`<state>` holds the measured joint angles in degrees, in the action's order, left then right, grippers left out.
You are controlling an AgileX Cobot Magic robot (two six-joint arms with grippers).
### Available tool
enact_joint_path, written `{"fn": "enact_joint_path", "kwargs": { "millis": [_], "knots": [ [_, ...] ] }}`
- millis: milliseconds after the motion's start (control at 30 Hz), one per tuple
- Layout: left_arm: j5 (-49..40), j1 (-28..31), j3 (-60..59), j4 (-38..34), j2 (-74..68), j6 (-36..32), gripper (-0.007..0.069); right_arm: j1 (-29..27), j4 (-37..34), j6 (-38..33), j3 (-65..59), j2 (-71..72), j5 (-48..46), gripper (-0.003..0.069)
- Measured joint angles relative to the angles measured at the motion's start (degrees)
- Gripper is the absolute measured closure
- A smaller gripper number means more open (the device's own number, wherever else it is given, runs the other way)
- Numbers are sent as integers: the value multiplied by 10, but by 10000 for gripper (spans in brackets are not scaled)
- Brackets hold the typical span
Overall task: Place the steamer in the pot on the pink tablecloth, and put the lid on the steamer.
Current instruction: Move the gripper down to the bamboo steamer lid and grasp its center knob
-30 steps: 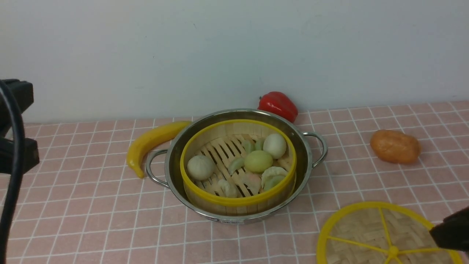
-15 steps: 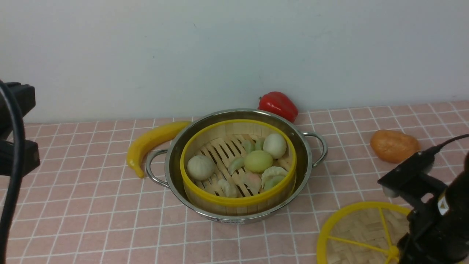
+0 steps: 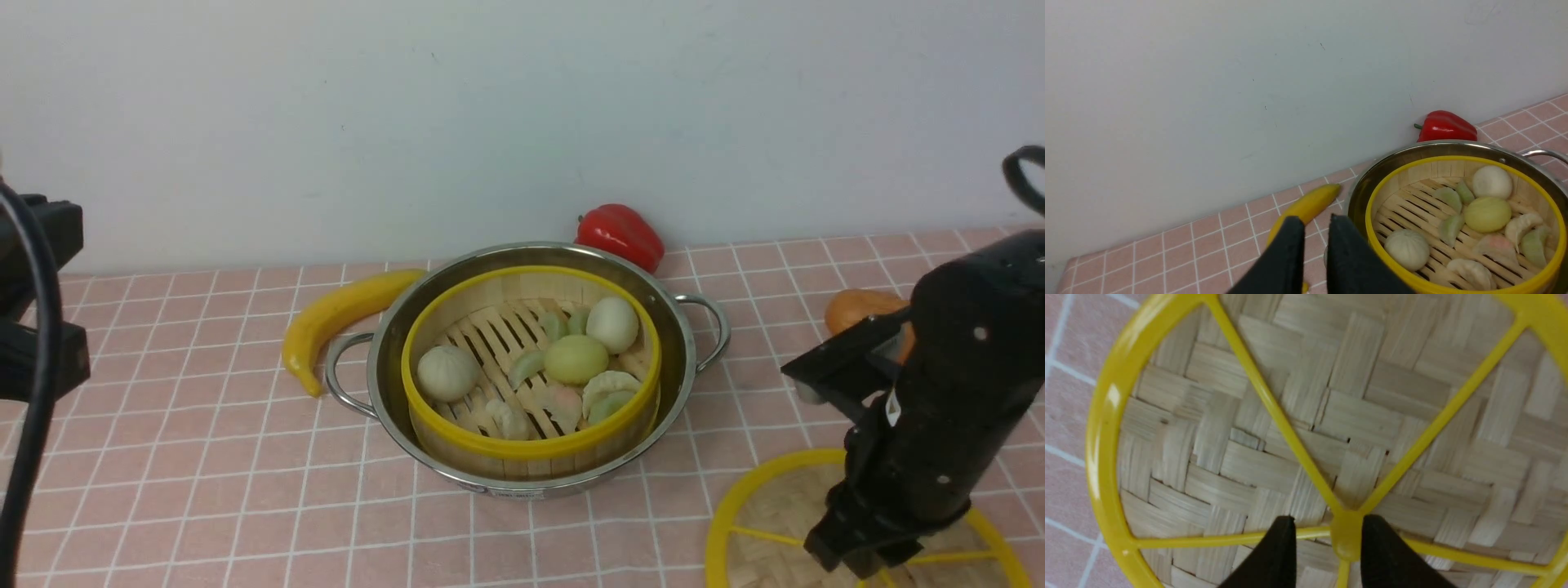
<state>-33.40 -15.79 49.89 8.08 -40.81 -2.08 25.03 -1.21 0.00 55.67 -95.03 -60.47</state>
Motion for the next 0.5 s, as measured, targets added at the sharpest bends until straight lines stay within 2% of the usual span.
{"fn": "enact_joint_path", "kwargs": {
  "millis": [500],
  "knots": [
    [-7,0,0,0,0,0,529,0,15,21,1,-9,12,416]
  ]
}}
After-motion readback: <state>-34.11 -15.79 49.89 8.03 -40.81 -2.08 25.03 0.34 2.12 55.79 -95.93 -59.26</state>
